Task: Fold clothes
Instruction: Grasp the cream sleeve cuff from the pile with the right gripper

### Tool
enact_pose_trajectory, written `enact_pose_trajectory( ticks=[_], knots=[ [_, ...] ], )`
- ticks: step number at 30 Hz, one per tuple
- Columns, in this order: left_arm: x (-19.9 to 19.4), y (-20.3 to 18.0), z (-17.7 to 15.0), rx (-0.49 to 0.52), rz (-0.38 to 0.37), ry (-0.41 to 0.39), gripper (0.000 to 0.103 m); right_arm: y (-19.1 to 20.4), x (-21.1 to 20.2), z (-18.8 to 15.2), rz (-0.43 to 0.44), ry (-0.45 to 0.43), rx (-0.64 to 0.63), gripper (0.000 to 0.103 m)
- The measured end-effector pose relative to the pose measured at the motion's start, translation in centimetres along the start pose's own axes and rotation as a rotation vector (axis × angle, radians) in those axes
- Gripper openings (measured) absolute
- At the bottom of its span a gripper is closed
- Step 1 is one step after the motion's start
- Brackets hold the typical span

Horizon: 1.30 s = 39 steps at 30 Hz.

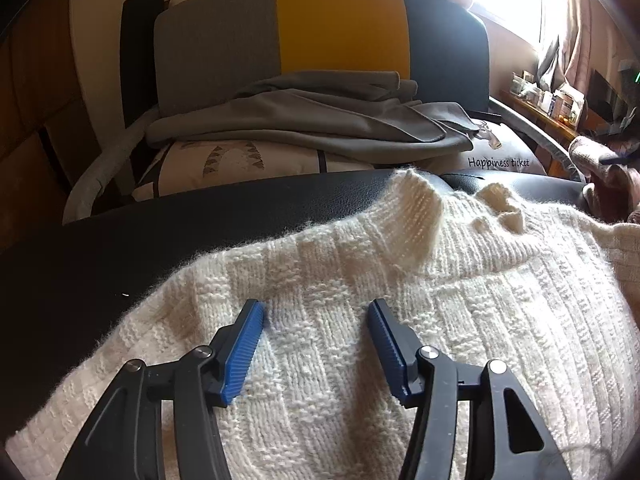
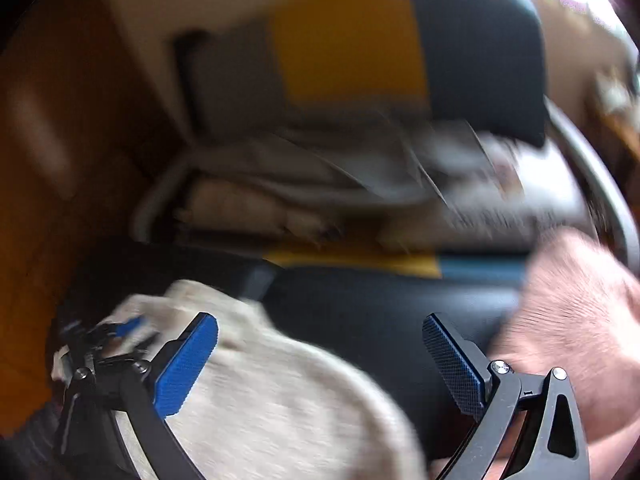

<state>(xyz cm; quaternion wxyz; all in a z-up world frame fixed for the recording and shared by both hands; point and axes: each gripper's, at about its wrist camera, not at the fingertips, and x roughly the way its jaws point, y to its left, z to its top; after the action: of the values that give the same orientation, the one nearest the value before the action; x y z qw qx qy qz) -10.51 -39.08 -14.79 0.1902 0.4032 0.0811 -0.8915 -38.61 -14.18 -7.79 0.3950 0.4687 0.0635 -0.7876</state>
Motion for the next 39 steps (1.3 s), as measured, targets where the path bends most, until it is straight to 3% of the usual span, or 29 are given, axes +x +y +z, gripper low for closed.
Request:
enact_pose_trajectory(
  ticks=[1,2,3,4,5,6,7,9,14,16,17,18,20,24,28,31,35,39],
  knots=[
    [0.0,0.0,0.0,-0.001,0.0,0.0,0.057,-2.4,0.9,0.2,-0.025,0.052,0.052,0.103],
    [0.0,0.0,0.0,-0.002,-0.001,0.0,0.057,-4.7,1.8,0.5,-0.05,0.103,0.104,0.092],
    [0.0,0.1,0.0,-0.002,-0.002,0.0,0.057,-6.7,2.0,-0.1,-0.067,0.123,0.122,0.07],
    [0.1,0.1,0.0,-0.003,-0.002,0.0,0.057,-7.4,1.9,-0.4,-0.086,0.122,0.102,0.06],
    [0.1,0.1,0.0,-0.002,0.0,0.0,0.057,-8.0,1.5,-1.0,-0.105,0.113,0.084,0.043],
    [0.1,0.0,0.0,0.0,0.004,0.0,0.058,-8.6,1.1,-1.5,-0.124,0.103,0.065,0.034],
    [0.1,0.0,0.0,0.002,0.009,0.0,0.058,-9.4,0.8,-1.9,-0.131,0.095,0.06,0.031],
    [0.1,0.0,0.0,0.006,0.017,0.0,0.059,-10.9,0.1,-2.5,-0.174,0.077,0.065,0.012],
    [0.2,0.1,0.1,0.001,0.021,0.006,0.062,-15.1,-1.8,-3.4,-0.328,0.043,0.103,0.013],
    [0.2,0.2,0.2,-0.002,0.017,0.012,0.062,-16.1,-3.4,-3.8,-0.361,0.027,0.141,0.02],
    [0.1,0.2,0.3,-0.001,0.018,0.016,0.062,-16.0,-4.8,-4.0,-0.373,0.007,0.148,0.033],
    [0.0,0.1,0.4,0.002,0.026,0.023,0.062,-15.5,-6.0,-4.1,-0.368,-0.019,0.141,0.062],
    [-0.5,-0.4,0.7,0.003,0.066,0.043,0.062,-13.4,-9.3,-5.7,-0.352,-0.05,0.073,0.094],
    [-4.4,-2.5,0.2,-0.026,-0.004,0.003,0.059,-9.0,-15.6,-9.6,-0.328,-0.094,-0.059,0.098],
    [-9.0,-6.8,-1.3,-0.016,-0.192,-0.009,0.06,-6.9,-20.7,-17.3,-0.366,-0.08,-0.103,0.099],
    [-12.0,-12.0,-3.6,0.018,-0.371,0.028,0.06,-8.5,-23.8,-23.9,-0.377,-0.081,-0.02,0.099],
    [-14.4,-20.5,-7.0,0.036,-0.652,0.144,0.06,-11.1,-26.2,-32.1,-0.387,-0.077,0.143,0.099],
    [-15.7,-29.2,-9.2,0.052,-0.859,0.273,0.06,-11.7,-27.4,-36.8,-0.412,-0.139,0.206,0.099]
  ],
)
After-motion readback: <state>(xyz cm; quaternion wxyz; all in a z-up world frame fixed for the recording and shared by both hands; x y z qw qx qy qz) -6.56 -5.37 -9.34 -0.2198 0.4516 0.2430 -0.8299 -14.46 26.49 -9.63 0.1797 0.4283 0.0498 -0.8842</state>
